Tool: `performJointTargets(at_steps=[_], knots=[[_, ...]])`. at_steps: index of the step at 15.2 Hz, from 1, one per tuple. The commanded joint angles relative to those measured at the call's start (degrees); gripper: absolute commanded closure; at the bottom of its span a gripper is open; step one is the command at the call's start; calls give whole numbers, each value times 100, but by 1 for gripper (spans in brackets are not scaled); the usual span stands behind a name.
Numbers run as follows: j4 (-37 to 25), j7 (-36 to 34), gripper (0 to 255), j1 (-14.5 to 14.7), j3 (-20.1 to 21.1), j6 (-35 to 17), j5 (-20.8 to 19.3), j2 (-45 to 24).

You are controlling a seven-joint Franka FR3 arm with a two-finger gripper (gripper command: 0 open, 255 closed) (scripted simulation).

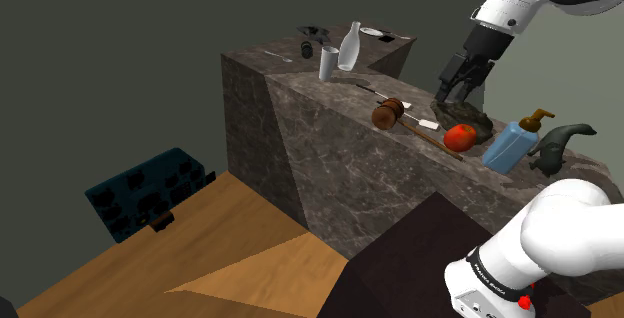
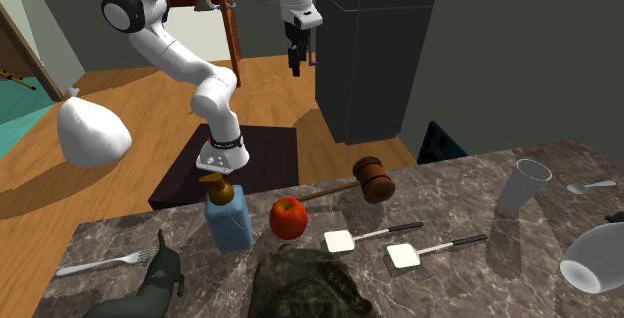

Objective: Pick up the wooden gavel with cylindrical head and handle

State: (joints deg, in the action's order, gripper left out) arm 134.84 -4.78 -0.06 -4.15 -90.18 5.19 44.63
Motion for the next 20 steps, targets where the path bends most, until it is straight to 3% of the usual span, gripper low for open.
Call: performJointTargets(at_steps=[1, 10, 20], knots=[[0, 0, 0, 0, 0, 0, 0, 0], [702, 1628, 0, -128, -958, -1212, -768, -495], [645, 3457, 0, -75, -2116, -2774, -1178, -1990]])
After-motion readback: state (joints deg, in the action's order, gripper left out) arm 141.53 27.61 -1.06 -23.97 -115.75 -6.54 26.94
